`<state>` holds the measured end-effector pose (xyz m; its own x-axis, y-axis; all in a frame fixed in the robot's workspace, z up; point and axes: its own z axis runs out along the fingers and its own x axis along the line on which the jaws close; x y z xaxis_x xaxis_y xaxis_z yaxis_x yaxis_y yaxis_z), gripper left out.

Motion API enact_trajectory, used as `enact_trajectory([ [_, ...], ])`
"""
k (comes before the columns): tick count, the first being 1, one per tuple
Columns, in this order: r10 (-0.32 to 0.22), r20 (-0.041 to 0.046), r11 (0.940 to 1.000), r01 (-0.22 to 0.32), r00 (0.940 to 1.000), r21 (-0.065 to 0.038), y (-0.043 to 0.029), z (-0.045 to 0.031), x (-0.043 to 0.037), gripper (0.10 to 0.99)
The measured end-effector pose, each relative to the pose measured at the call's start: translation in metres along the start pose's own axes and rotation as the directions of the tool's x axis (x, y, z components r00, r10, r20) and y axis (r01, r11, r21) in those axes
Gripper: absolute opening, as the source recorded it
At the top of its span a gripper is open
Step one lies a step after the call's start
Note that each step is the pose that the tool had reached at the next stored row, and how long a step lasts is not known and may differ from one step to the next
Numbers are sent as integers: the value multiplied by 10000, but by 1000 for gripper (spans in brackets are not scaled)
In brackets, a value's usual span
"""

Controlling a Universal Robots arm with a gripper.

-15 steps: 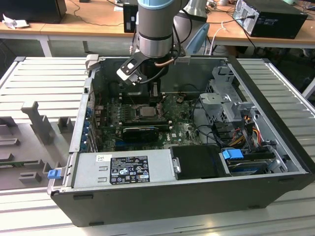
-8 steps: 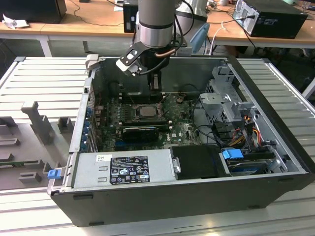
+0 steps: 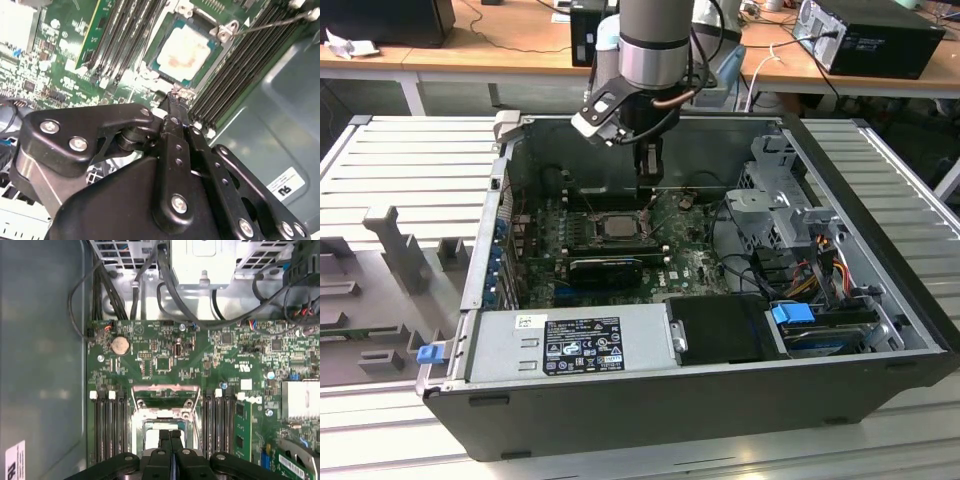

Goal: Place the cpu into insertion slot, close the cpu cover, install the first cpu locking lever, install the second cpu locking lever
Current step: 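Close the cpu cover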

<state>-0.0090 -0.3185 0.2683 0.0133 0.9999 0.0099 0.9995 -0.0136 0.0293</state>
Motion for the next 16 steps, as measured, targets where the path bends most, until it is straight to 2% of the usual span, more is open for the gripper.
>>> enact_trajectory([
  [2, 2, -1, 10000, -2, 10000, -1, 3, -50, 2, 106],
  [4, -2, -1, 10000, 2, 10000, -1, 15, -68, 4, 106],
  [7, 1, -1, 10000, -1, 10000, -1, 94, -66, 9, 106],
  [10, 1, 0, 10000, -1, 10000, 0, 214, -63, 13, 106],
  [16, -1, -1, 10000, 1, 10000, -1, 352, -58, 19, 106],
])
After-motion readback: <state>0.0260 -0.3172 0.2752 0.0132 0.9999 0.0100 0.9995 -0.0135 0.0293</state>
